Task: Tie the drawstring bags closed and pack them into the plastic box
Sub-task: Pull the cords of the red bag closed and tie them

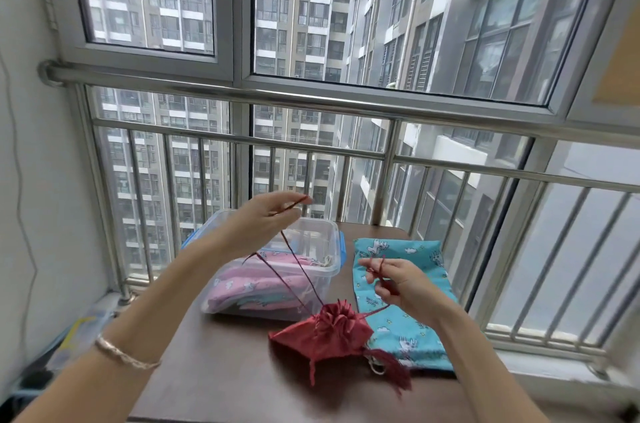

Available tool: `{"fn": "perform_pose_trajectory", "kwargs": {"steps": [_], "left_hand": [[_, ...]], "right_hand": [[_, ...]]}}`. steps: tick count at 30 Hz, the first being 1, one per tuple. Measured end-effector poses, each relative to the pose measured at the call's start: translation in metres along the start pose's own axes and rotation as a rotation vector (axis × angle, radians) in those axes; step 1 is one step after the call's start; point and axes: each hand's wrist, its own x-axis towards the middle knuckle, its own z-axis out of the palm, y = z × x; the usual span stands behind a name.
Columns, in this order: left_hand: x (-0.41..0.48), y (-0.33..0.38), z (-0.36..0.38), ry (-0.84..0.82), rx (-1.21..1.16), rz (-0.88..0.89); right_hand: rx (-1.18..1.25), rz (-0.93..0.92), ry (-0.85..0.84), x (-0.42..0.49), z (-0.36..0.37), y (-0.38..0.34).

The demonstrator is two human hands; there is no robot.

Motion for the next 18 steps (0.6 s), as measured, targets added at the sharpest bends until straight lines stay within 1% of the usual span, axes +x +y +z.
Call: {"fn": "perform_pose_trajectory", "kwargs": {"steps": [3, 5, 8, 9, 11, 14, 16, 18], "left_hand": [[0.003, 0.01, 0.006, -0.055, 0.016, 0.036], [0.005, 0.017, 0.009, -0.056, 0.043, 0.037], [0.009, 0.02, 0.01, 0.035, 0.152, 0.045], [0.01, 0.017, 0.009, 0.07, 0.188, 0.054], [0.009, 0.016, 0.007, 0.094, 0.22, 0.071], [0.006, 0.014, 0.005, 0.028, 0.214, 0.066], [0.005, 0.016, 0.007, -0.029, 0.254, 0.047], [0.005, 0.019, 0.009, -0.073, 0.257, 0.023]], "right_hand": [[-0.142, 0.108, 0.02, 0.001, 0.009, -0.006], [-0.307, 0.155, 0.045, -0.002, 0.013, -0.014], [-0.656, 0.215, 0.083, -0.007, 0.01, -0.025], [-0.72, 0.238, 0.095, -0.008, 0.008, -0.028], [-0.701, 0.266, 0.095, -0.008, 0.004, -0.029], [-0.554, 0.256, 0.02, -0.008, 0.001, -0.029], [-0.534, 0.199, -0.06, -0.008, -0.001, -0.027], [-0.54, 0.101, -0.12, -0.008, 0.003, -0.025]]}}
